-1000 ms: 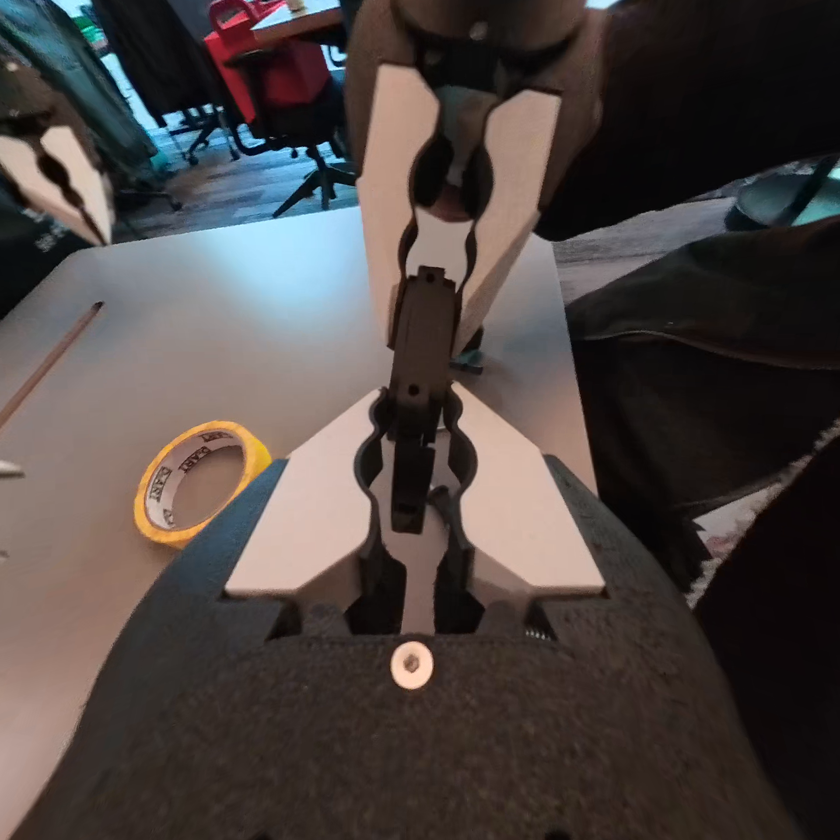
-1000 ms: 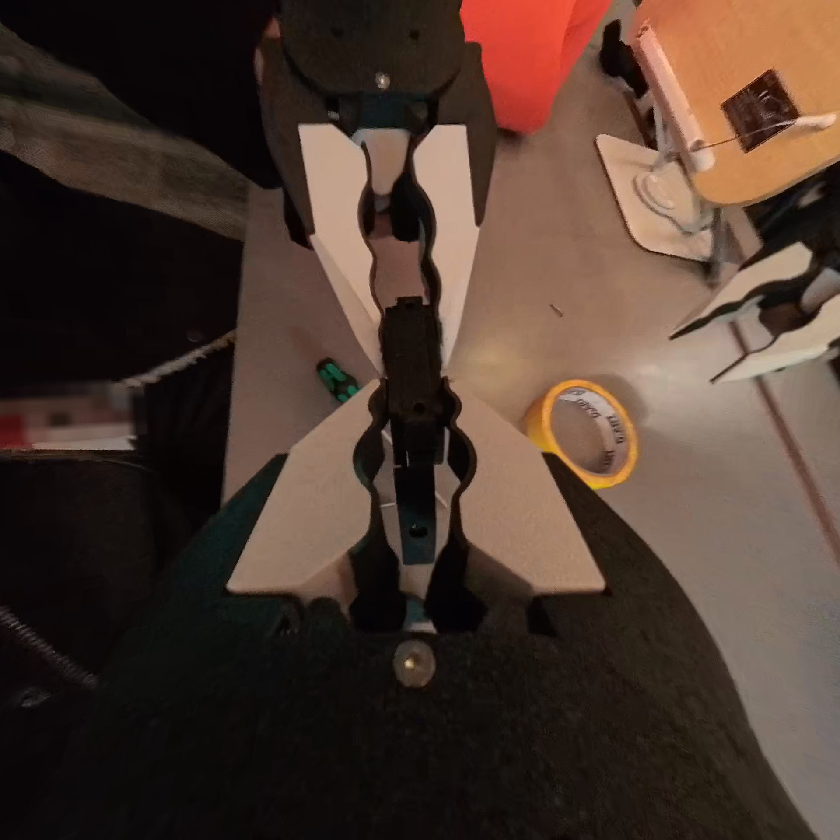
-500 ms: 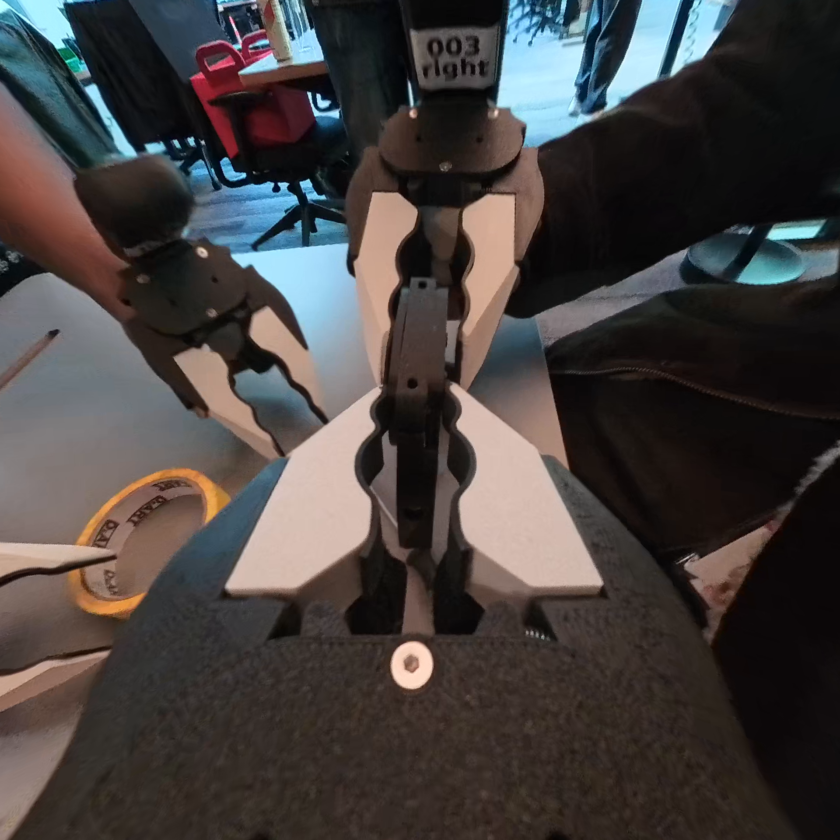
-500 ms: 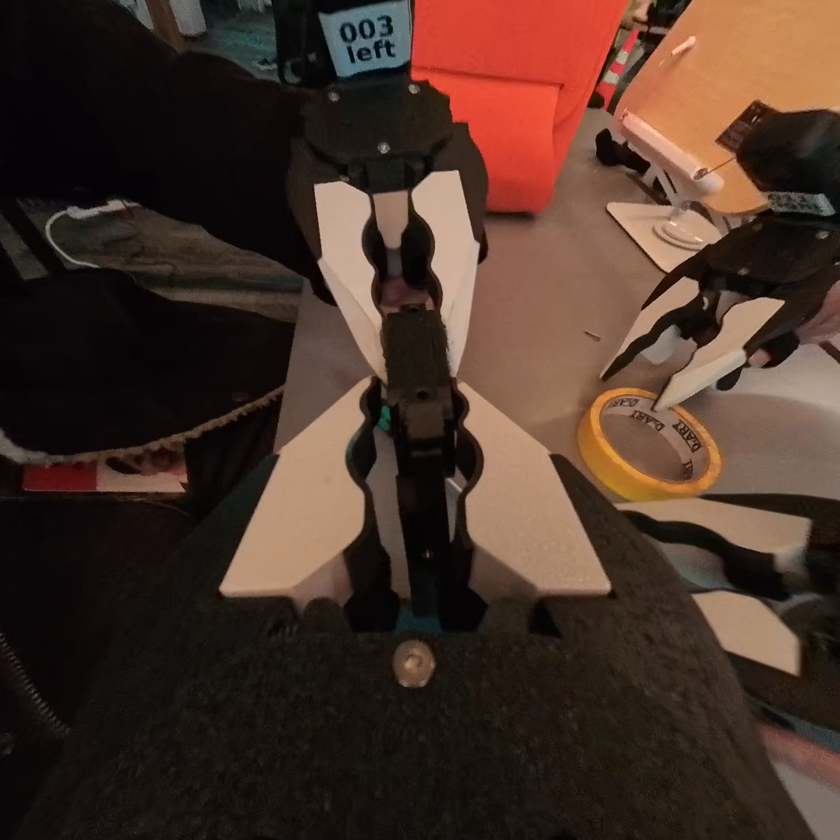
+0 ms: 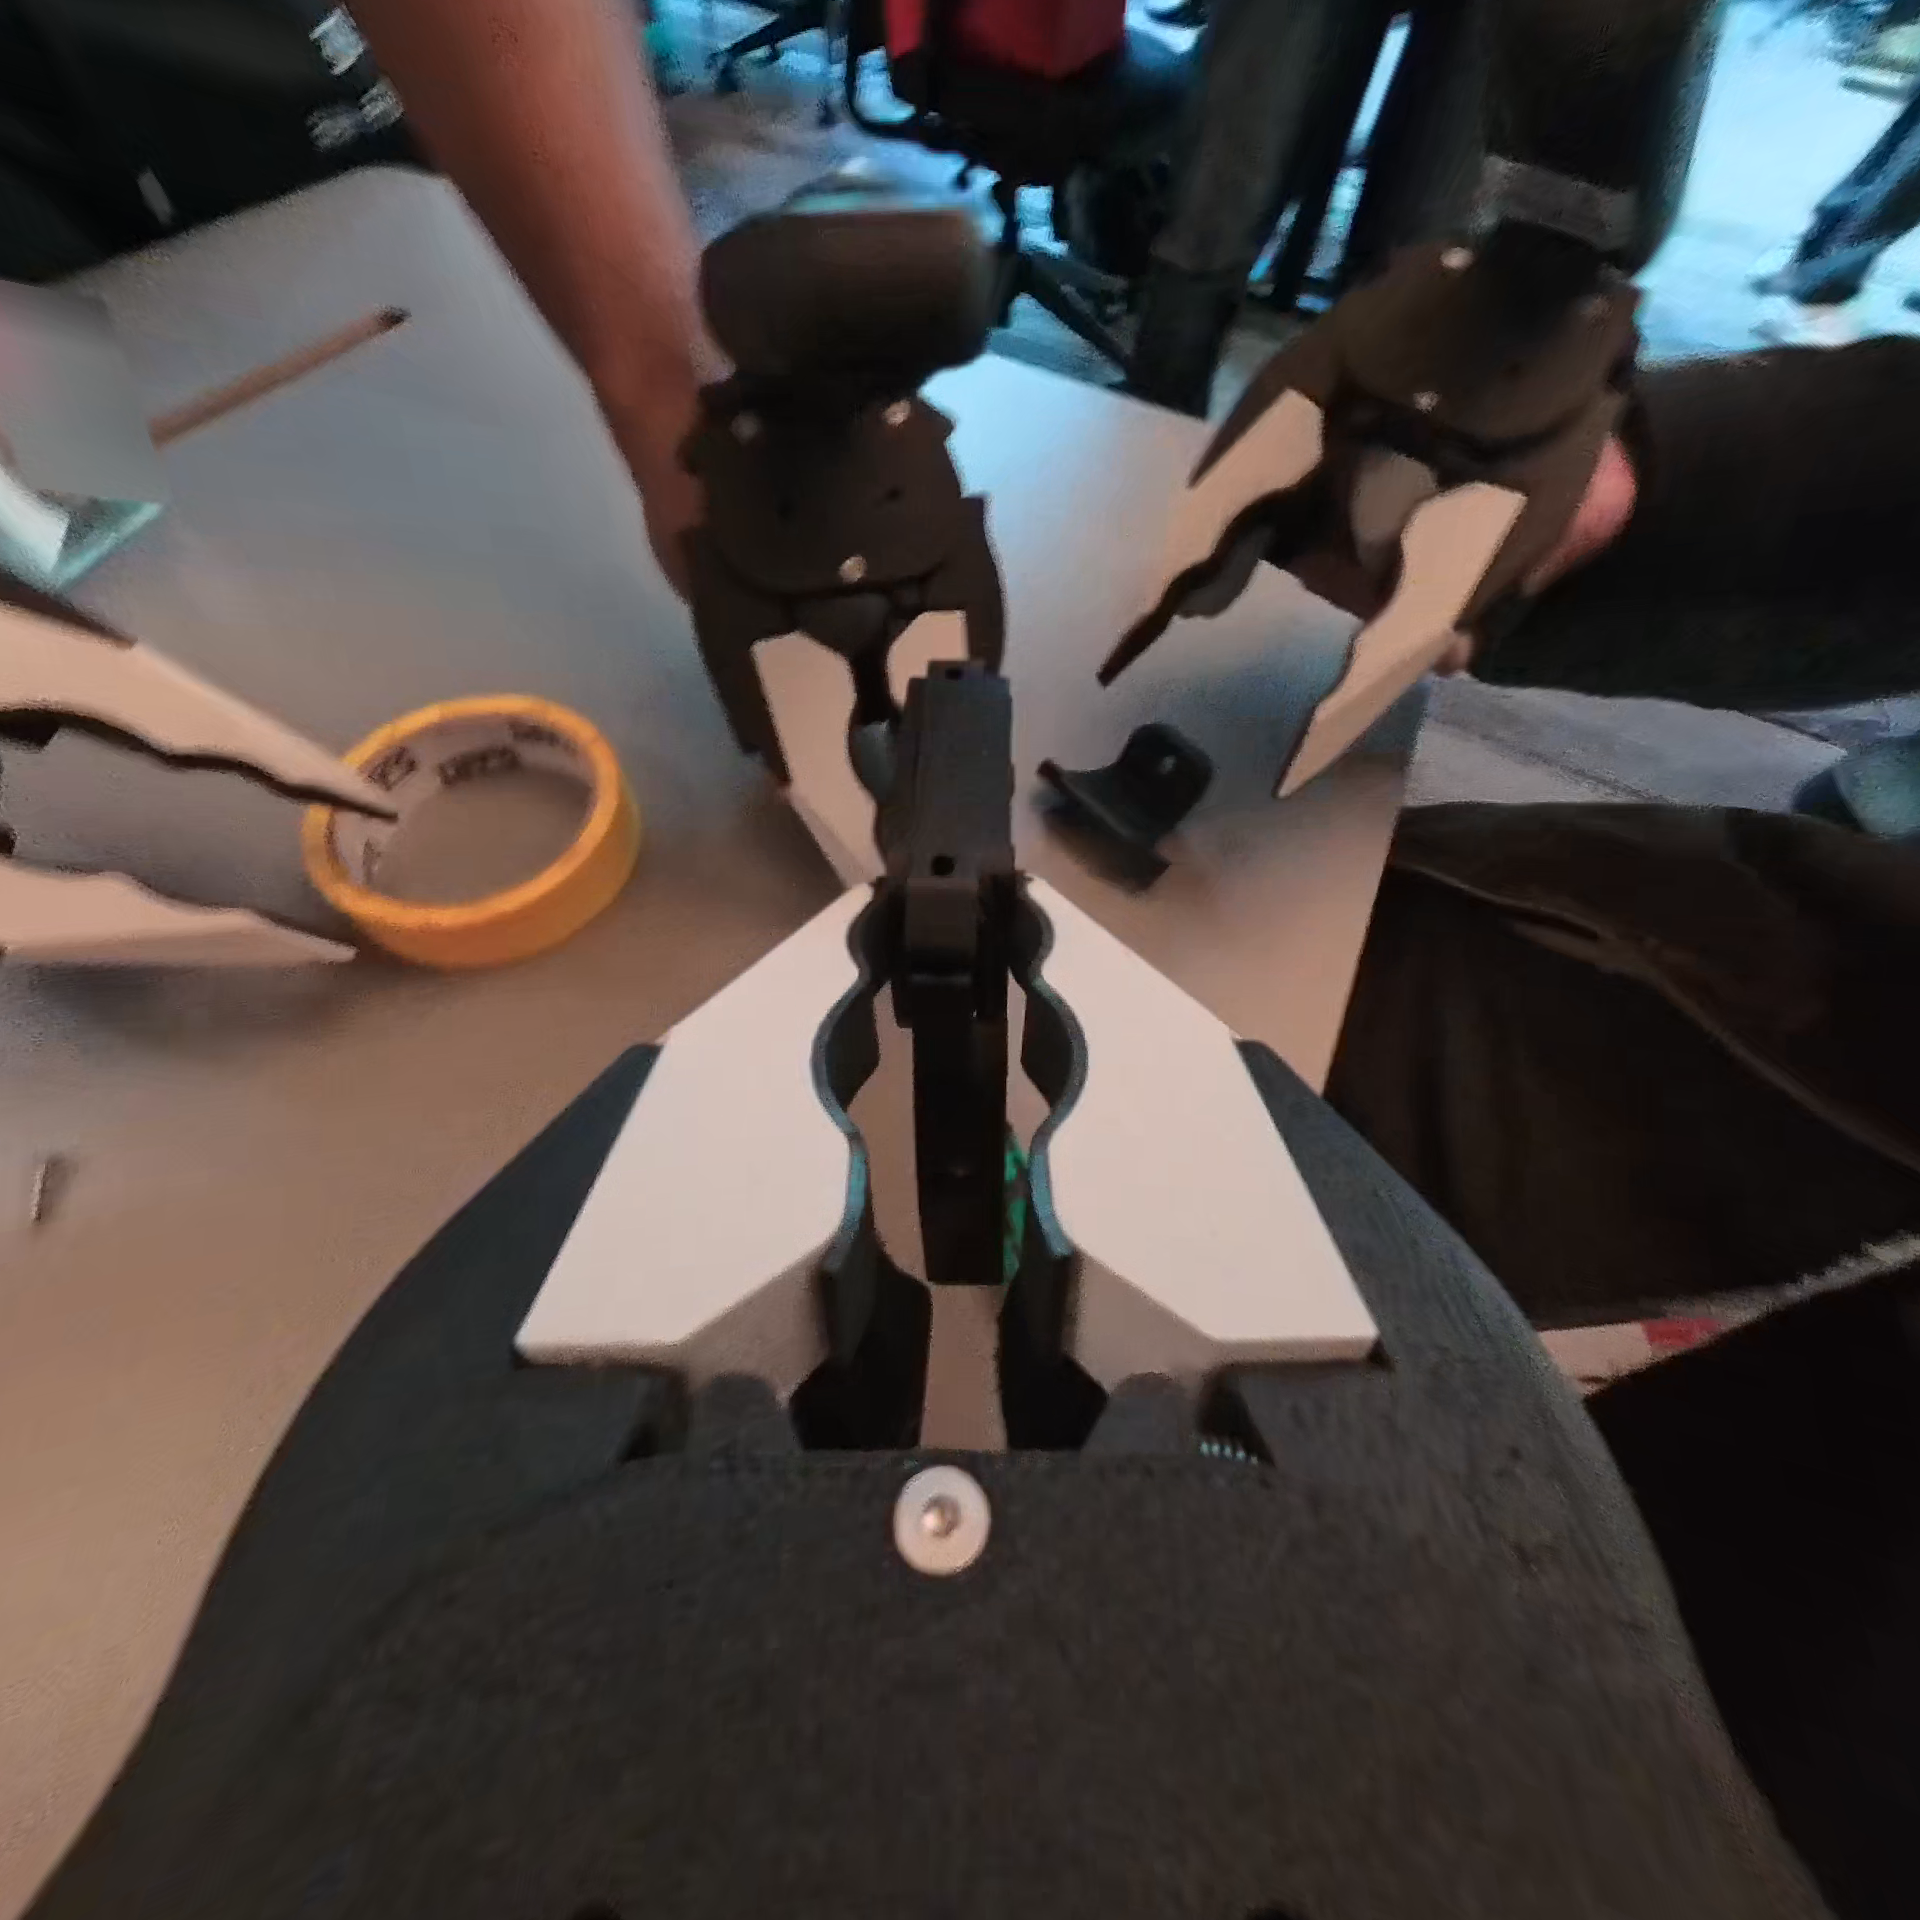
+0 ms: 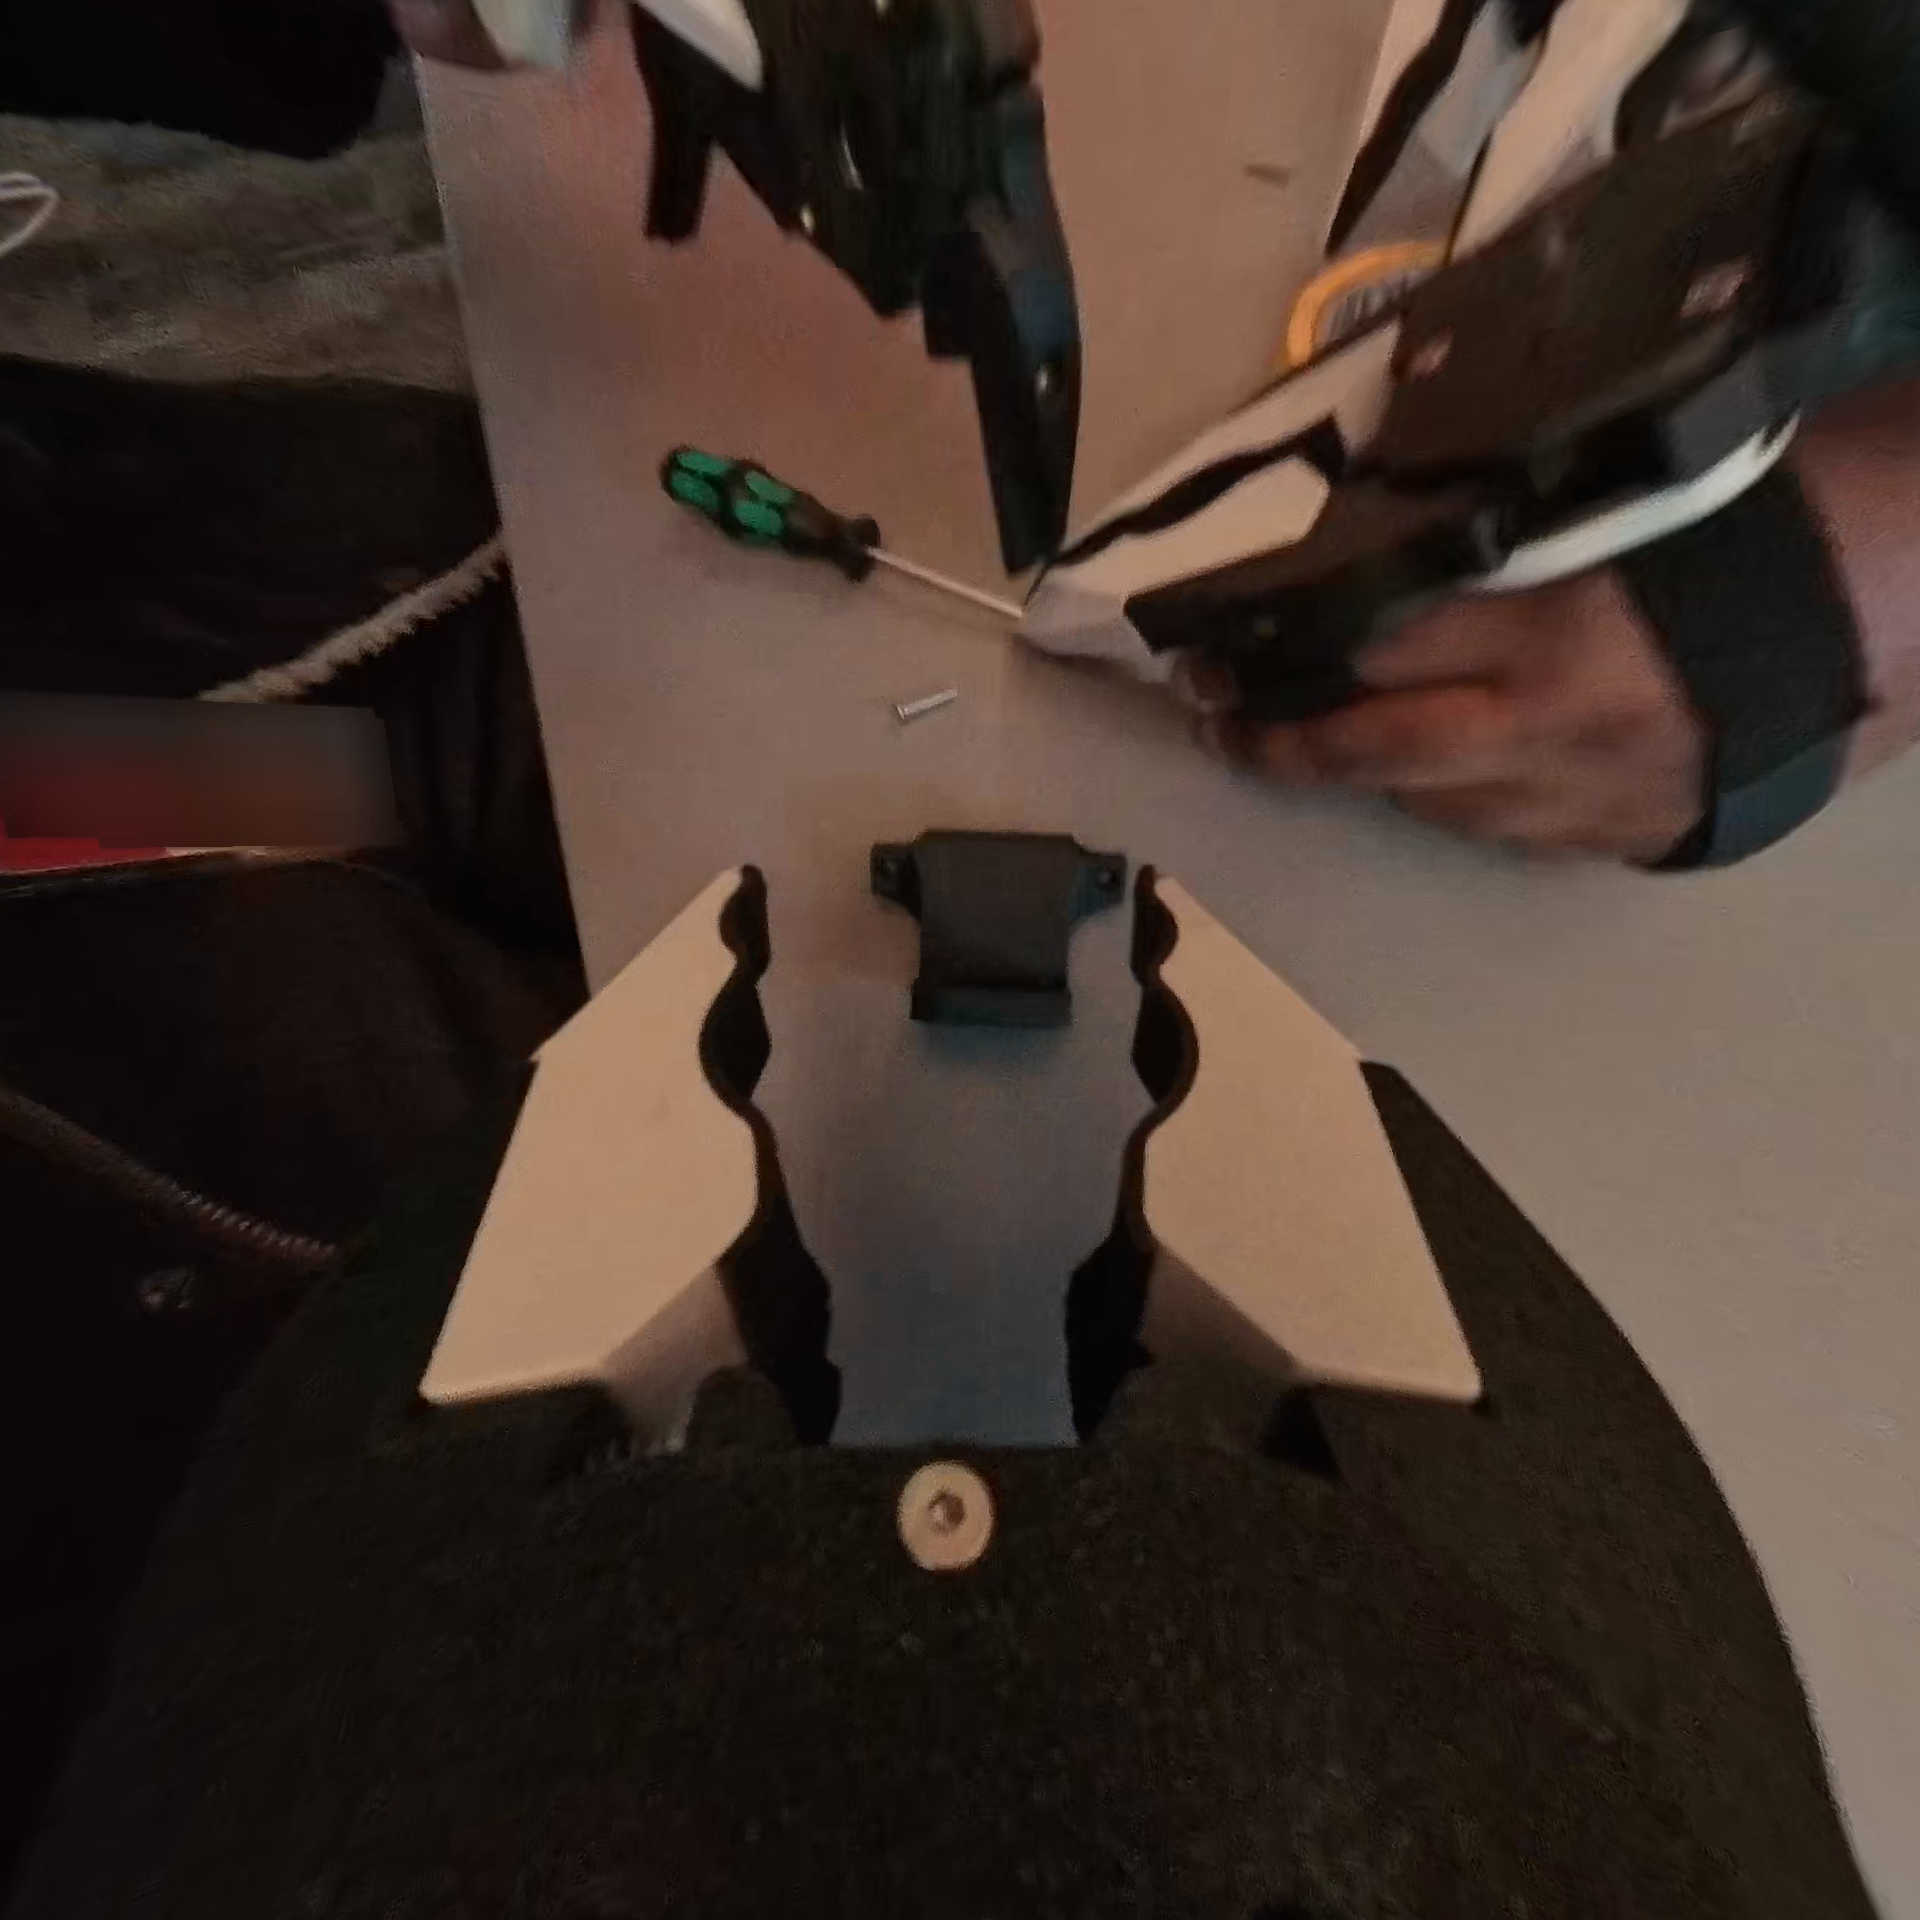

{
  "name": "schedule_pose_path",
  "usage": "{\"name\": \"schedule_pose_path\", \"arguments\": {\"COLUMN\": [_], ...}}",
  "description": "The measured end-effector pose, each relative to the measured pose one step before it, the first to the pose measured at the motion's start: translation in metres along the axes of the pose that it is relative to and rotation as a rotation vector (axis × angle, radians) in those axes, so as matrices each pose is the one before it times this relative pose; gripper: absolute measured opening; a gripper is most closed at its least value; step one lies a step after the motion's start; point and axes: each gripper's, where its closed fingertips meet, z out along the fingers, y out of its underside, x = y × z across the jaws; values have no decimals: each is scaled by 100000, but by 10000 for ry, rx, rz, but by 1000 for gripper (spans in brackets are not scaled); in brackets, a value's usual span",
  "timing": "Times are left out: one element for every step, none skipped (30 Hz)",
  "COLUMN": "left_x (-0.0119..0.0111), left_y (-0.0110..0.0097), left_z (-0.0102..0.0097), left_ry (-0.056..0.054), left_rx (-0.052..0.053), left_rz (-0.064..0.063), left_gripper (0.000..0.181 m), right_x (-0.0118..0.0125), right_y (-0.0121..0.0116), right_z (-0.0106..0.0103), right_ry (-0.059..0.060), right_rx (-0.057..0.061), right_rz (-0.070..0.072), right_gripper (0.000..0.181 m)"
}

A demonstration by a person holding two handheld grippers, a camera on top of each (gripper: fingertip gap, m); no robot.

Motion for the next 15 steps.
{"name": "schedule_pose_path", "arguments": {"left_x": [-479, -325, -127, -57, 19, 52, 2, -22, -29, -55, -63, 2, 161, 224, 243], "left_y": [523, 415, 152, 58, 66, -43, -139, -201, -211, -137, 59, 283, 272, 375, 386], "left_z": [47, 98, 102, 68, 98, 71, 11, -36, -71, -48, 26, 159, 251, 345, 363], "left_ry": [-310, -250, -140, -132, -98, -101, -145, -138, -116, -115, -149, -173, -137, -130, -128], "left_rx": [-174, -135, 19, 14, -83, -32, 18, 75, 127, 122, 42, -82, -71, -157, -206], "left_rz": [-201, -206, -139, -87, -25, 81, 167, 214, 213, 245, 350, 494, 537, 501, 445], "left_gripper": [22, 22, 22, 21, 21, 21, 22, 21, 21, 21, 21, 21, 21, 22, 21], "right_x": [302, 314, 26, 254, 544, 85, -289, 28, 153, 10, 31, -39, -284, -491, -701], "right_y": [832, 656, 335, 342, 544, 460, 116, -43, 157, 95, -351, -968, -1389, -1718, -1878], "right_z": [611, 604, 558, 448, 316, 234, 34, -94, -20, -112, -332, -574, -771, -867, -794], "right_ry": [216, 219, 53, 212, 395, 116, -103, 81, 108, -79, -91, -134, -230, -248, -219], "right_rx": [-423, -459, -283, -249, -365, -285, 10, 129, -88, -221, -119, 119, 200, 260, 360], "right_rz": [237, 132, -63, -120, -105, -177, -108, 71, 102, 95, 254, 471, 677, 733, 710], "right_gripper": [71, 69, 67, 62, 55, 51, 43, 38, 38, 38, 38, 38, 38, 38, 38]}}
